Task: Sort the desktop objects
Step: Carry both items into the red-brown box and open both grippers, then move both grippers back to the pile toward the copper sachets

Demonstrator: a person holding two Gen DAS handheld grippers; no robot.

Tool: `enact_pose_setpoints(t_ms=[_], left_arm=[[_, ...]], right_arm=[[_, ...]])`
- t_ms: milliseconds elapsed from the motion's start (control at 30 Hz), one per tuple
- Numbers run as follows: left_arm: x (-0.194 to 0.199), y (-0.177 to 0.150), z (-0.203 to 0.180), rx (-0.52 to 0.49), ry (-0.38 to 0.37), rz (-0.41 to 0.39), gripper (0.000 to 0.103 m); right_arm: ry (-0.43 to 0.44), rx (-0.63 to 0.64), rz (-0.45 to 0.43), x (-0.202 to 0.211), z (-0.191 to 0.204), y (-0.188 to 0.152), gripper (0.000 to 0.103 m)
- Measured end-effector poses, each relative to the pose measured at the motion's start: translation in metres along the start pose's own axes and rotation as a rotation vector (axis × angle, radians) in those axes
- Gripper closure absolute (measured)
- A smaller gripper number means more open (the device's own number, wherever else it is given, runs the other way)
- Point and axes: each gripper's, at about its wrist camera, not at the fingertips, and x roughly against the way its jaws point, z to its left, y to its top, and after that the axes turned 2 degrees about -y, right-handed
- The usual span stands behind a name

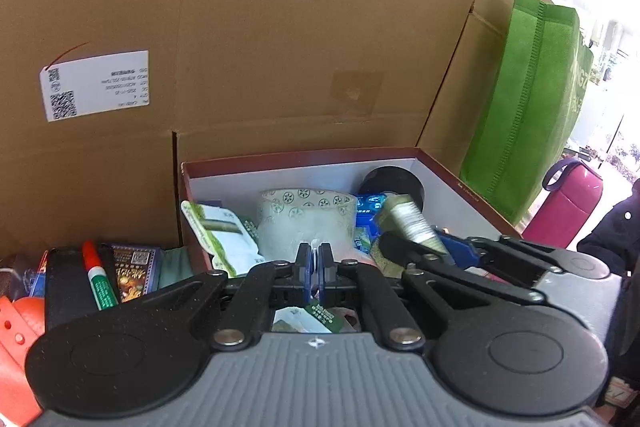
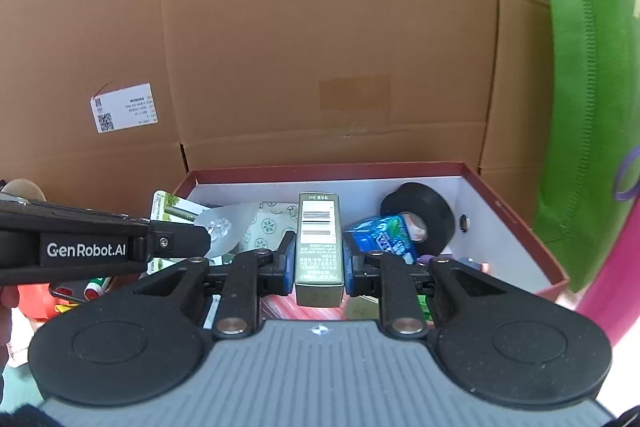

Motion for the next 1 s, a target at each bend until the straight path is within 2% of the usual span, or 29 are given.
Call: enact_pose_setpoints(t_ms=[33,67,100,133,167,200,233,267,400,600,733,1000], left_arm=[[0.0,0.0,0.0,-0.002,-0.003,-0.01,0.092],[0.002,0.0,0.0,-0.001,-0.008,-0.017,0.066],[0.005,-0.001,0.001,0.005,-0.008,-0.025,0.032],[0.01,-0.001,0.001,0.015,0.022,-0.055,0.02],[0.016,-0.002,0.0,0.014,0.05,-0.098,0.008],[0.022,-0.004,-0.001,0.002,0.062,-0.136,0.004],[0.027,-0.005,-0.001,-0.013,0.065,-0.157,0.003],[0.03,-0.004,-0.001,-0.023,0.071,-0.159,0.002],[0.044,-0.007,-0.001,-0.011,0.114,-0.136,0.002],[0.064,-0.019,-0.002,0.003,0.125,-0.145,0.002],[0.077,-0.027,-0.006,-0.015,0.152,-0.128,0.002],[0.116,-0.05,-0.002,-0.027,0.147,-0.131,0.002]], right_arm=[[0.003,0.005,0.002,-0.003,0.001,0.0,0.079],[0.001,0.014,0.005,-0.005,0.003,-0.001,0.064],[-0.006,0.026,0.007,-0.006,0.005,-0.001,0.051],[-0.019,0.034,-0.001,-0.005,0.007,-0.002,0.039],[-0.03,0.045,-0.017,-0.003,0.009,-0.004,0.034],[-0.051,0.065,-0.02,-0.001,0.012,-0.005,0.029],[-0.061,0.083,-0.022,0.001,0.015,-0.006,0.016],[-0.069,0.093,-0.03,0.004,0.017,-0.007,0.008],[-0.091,0.113,-0.066,0.022,0.027,-0.011,0.006],[-0.11,0.124,-0.107,0.049,0.04,-0.016,0.005],[-0.101,0.111,-0.11,0.063,0.047,-0.02,0.005],[-0.083,0.114,-0.112,0.09,0.067,-0.026,0.005]])
